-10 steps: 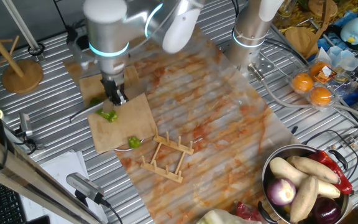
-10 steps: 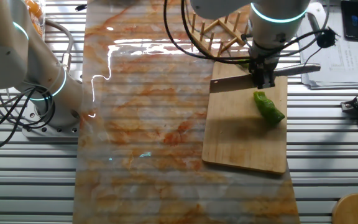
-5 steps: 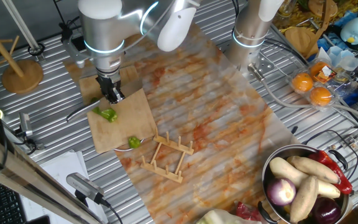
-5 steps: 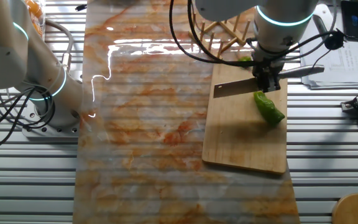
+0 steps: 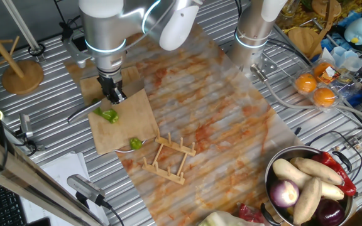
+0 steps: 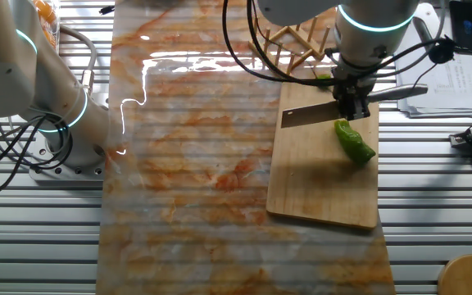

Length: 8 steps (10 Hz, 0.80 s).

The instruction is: Chop the chili peppers

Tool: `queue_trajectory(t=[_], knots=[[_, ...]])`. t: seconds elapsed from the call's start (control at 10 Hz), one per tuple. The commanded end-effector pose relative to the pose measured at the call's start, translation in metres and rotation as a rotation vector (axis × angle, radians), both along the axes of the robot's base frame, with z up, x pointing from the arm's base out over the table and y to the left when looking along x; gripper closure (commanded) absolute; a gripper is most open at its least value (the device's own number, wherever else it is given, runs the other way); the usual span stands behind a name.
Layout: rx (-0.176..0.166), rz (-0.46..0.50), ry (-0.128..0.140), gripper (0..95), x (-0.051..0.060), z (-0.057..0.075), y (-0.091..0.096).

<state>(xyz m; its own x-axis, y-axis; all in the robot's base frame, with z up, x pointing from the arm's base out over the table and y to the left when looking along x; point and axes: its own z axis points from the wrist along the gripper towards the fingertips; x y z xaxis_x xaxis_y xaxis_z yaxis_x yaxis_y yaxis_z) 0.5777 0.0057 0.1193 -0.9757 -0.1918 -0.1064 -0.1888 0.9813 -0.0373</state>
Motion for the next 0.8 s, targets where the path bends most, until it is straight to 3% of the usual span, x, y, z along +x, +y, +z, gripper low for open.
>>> queue_trajectory(t=[0.1,0.8], knots=[[-0.003,0.015,-0.003,95.0,-0.0002,0.0005,0.0],[-0.011,0.025,0.004,95.0,-0.0018,0.0033,0.0011]])
